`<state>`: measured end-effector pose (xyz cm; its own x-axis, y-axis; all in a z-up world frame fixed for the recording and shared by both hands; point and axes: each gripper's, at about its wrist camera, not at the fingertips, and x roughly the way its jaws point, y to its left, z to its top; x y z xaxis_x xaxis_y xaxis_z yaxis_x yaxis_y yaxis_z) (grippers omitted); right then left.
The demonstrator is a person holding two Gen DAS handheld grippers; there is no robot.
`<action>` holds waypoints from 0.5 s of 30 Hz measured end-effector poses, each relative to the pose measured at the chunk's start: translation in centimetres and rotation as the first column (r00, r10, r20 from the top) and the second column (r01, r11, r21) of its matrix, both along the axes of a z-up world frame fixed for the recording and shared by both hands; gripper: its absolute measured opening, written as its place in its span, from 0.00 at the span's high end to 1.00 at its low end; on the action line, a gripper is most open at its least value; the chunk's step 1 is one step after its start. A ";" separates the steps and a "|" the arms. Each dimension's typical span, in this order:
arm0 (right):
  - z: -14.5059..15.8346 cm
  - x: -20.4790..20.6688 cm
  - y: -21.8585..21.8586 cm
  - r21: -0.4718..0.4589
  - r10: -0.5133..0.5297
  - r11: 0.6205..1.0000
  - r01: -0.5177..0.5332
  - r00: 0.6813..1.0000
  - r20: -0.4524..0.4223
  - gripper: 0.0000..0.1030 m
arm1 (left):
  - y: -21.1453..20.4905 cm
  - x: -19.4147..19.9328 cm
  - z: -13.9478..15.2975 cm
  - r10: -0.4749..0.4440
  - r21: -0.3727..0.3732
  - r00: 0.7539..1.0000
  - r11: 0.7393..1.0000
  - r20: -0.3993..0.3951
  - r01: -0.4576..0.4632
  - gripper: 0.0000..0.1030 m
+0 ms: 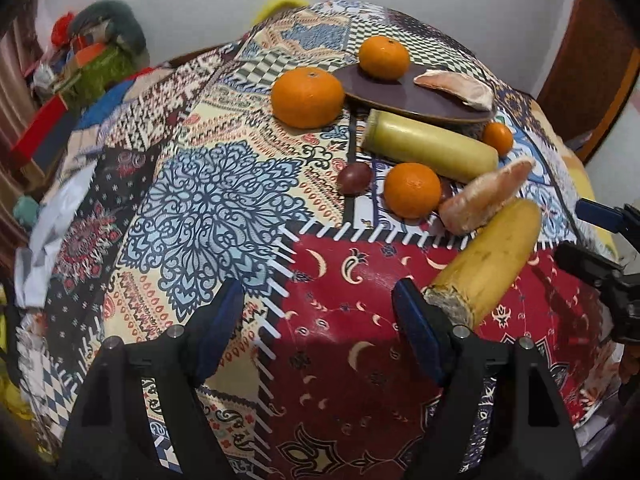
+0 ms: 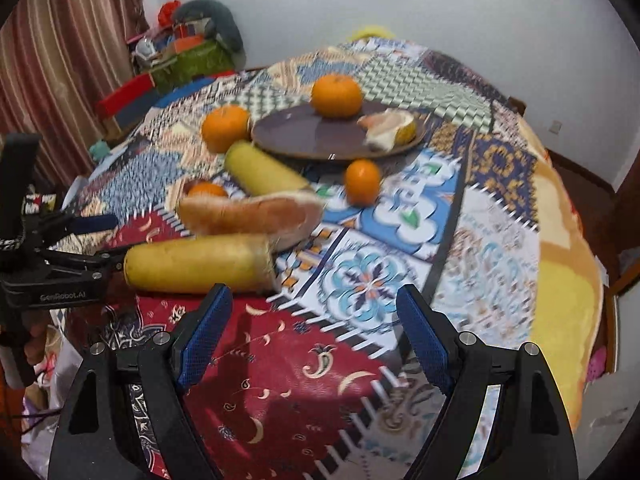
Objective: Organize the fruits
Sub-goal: 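Move the right tool to the yellow corn cob while the left tool approaches the bread roll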
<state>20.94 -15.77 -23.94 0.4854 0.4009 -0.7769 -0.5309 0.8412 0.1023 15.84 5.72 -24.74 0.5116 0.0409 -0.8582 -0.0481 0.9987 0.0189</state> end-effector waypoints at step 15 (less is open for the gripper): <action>0.7 0.7 -1.7 0.030 -0.049 0.998 0.049 0.999 -0.003 0.20 | -5.3 -0.3 0.6 -0.126 -0.055 0.992 0.990 0.012 0.126 0.26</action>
<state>21.69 -17.43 -23.24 0.5030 0.3997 -0.7663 -0.4890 0.8627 0.1290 15.55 0.44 -24.16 0.5167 -0.0718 -0.8532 0.0784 0.9963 -0.0364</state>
